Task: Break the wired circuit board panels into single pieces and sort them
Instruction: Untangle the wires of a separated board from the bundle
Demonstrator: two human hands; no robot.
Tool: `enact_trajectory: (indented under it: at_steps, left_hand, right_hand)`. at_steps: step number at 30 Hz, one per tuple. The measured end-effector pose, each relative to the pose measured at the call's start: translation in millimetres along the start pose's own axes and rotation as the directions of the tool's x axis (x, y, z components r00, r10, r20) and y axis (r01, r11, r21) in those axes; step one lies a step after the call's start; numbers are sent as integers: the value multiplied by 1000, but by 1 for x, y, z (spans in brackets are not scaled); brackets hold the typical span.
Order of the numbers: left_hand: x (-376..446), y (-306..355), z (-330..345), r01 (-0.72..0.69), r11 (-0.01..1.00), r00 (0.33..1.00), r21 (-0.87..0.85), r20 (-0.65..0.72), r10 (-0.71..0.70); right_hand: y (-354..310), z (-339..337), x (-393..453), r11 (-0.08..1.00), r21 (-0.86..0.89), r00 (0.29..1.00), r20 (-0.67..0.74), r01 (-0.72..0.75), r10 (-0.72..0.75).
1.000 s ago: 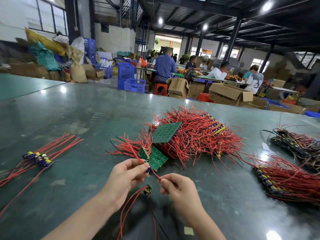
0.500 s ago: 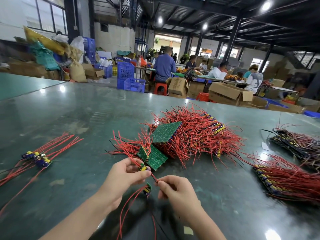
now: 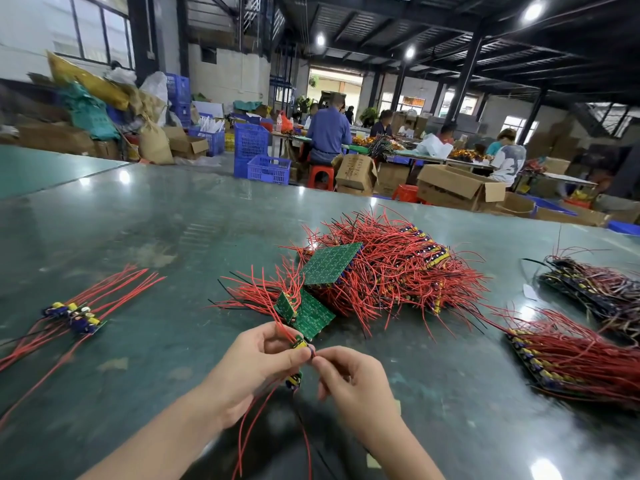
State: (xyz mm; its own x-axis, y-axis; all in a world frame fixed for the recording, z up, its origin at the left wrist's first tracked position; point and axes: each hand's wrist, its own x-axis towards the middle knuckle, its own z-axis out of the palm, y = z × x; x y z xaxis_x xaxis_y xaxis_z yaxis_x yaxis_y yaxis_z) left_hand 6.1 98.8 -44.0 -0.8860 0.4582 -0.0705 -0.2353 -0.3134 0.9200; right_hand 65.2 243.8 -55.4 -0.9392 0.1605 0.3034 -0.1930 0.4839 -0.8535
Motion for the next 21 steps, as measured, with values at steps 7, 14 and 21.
enact_trajectory:
  at_steps: [7, 14, 21]
  left_hand:
    - [1, 1, 1, 10, 999, 1000, -48, -8, -11]
    - [6, 4, -5, 117, 991, 993, -64, 1, -117]
    - [12, 8, -11, 84, 991, 995, -100, -46, -89]
  right_hand:
    - [1, -2, 1, 1000, -8, 999, 41, -15, 15]
    - [2, -2, 2, 999, -6, 996, 66, -54, 54]
    - [4, -3, 3, 996, -23, 995, 54, -82, 83]
